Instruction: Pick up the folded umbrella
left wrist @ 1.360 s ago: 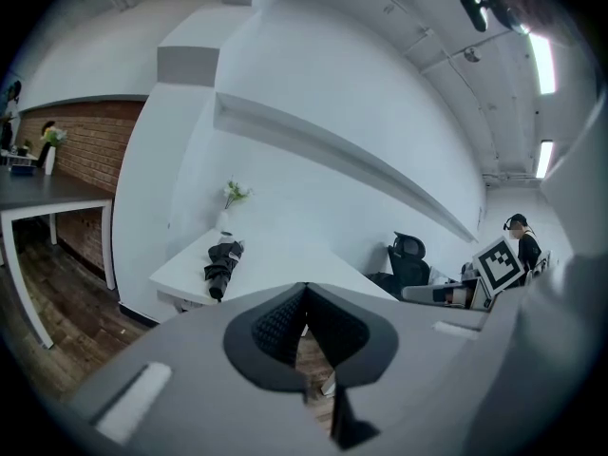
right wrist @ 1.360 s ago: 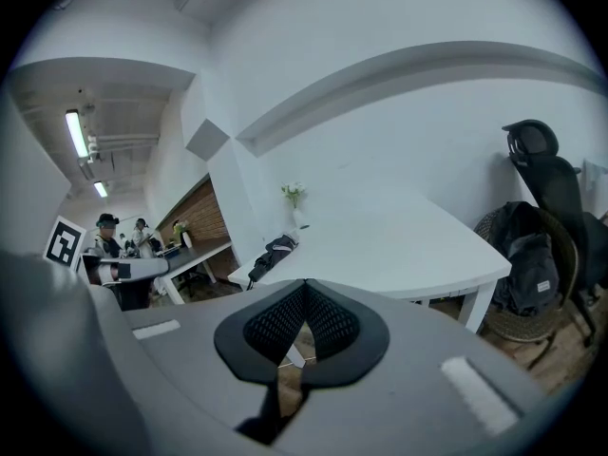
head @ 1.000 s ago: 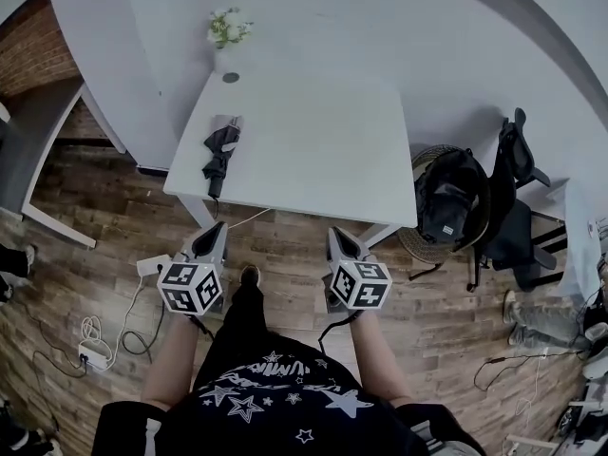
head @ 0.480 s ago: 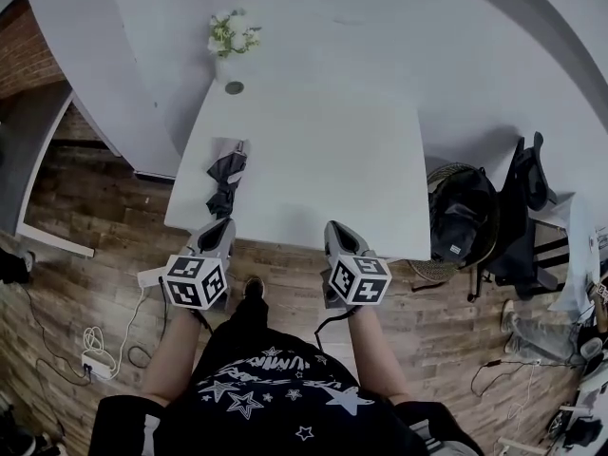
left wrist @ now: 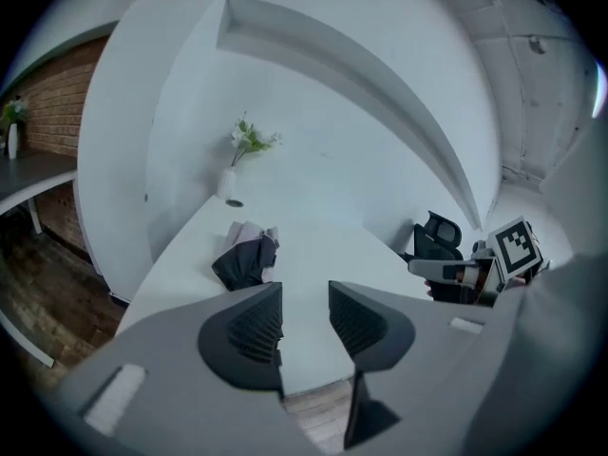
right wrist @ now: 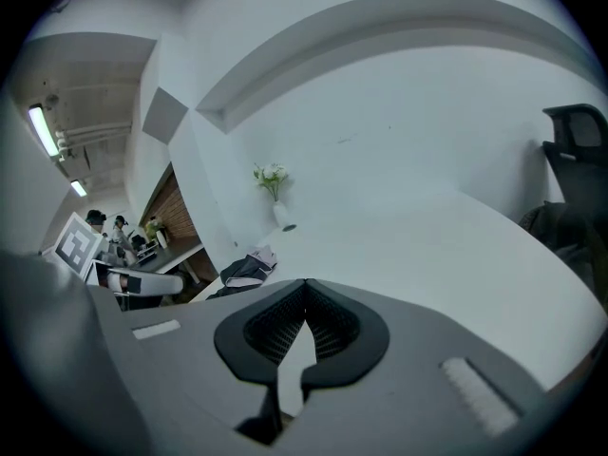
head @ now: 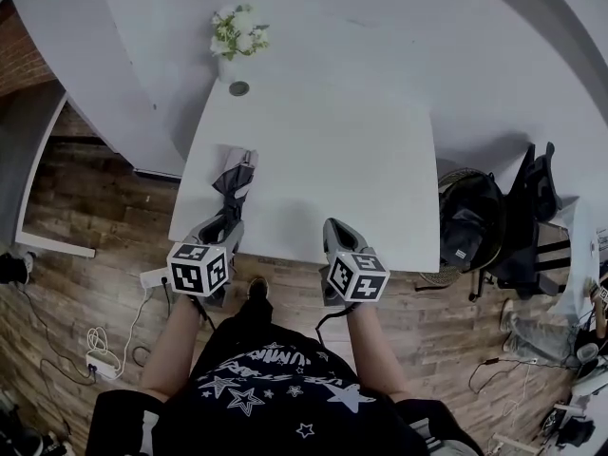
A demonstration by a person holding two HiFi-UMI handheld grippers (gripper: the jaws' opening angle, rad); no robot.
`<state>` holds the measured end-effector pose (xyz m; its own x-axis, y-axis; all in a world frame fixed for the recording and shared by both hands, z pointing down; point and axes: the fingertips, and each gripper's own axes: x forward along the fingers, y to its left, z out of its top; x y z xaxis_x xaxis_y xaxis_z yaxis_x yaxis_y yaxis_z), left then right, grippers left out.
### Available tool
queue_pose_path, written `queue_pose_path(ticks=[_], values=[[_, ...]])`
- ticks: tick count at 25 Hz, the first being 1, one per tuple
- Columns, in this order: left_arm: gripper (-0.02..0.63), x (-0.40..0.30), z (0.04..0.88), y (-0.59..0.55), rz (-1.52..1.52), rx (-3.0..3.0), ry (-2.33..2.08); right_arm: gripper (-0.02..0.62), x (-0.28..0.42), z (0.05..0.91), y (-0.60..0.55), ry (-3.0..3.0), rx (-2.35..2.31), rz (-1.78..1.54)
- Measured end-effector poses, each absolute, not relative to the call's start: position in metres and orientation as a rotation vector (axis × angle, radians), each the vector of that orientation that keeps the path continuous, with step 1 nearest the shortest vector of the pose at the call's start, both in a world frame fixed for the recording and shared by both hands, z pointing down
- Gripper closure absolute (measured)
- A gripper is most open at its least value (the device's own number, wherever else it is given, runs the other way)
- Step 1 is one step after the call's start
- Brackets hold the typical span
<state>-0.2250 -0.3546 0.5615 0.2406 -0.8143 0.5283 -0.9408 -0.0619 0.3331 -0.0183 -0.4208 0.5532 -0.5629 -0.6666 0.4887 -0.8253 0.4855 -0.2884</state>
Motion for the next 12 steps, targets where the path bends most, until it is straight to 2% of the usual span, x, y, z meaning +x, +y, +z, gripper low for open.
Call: queue_pose_path(ticks=[8,12], values=[[0.313,-0.238,0.590,-0.375,0.339,1.806,-1.577,0.578,-0.024,0.562,-0.438,-2.381,1.276,0.734],[0.270,-0.246,0.610,-0.388,0.376,1.745,-1.542,0.578,-0.026,0.567,-0.447,-2.357,1.300,0.738]])
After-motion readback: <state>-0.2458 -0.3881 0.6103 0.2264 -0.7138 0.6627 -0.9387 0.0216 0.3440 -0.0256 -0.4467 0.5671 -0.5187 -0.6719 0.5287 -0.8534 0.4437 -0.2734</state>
